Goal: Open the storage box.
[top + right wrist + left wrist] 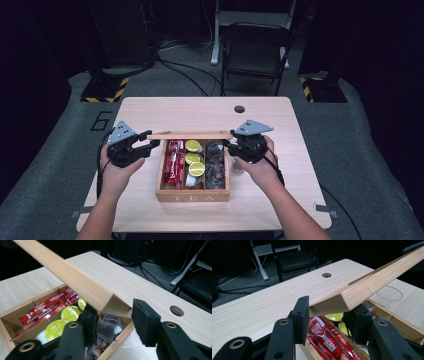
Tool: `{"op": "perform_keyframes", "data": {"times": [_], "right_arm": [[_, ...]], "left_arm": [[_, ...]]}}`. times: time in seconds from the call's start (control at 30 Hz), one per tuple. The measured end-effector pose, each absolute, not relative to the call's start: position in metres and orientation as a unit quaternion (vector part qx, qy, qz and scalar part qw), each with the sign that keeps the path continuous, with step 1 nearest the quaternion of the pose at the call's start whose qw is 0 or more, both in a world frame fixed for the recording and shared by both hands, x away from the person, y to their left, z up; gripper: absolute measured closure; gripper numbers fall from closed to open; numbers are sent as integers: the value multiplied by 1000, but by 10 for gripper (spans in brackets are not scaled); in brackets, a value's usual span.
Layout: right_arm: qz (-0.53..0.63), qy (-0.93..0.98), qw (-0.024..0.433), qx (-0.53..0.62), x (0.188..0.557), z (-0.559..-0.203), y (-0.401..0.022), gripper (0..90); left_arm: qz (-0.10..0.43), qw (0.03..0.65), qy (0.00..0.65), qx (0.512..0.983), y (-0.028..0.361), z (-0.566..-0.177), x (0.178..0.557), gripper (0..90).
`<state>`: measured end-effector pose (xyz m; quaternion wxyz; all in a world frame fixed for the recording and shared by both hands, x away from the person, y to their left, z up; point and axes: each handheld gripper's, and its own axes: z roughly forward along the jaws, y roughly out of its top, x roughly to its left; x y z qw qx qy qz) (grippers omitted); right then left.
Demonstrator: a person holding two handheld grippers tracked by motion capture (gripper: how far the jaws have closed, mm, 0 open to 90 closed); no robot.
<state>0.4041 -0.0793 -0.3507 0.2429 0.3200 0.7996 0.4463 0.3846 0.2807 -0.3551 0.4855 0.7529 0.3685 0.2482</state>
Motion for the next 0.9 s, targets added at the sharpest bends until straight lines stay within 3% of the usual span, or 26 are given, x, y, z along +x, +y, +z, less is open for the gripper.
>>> {"op": "perform_keyframes", "data": {"times": [0.9], "right_arm": [[439, 803, 248, 316, 400, -342, -77, 578]], "left_arm": [[252, 467, 368, 763, 278, -347, 379, 562]]}}
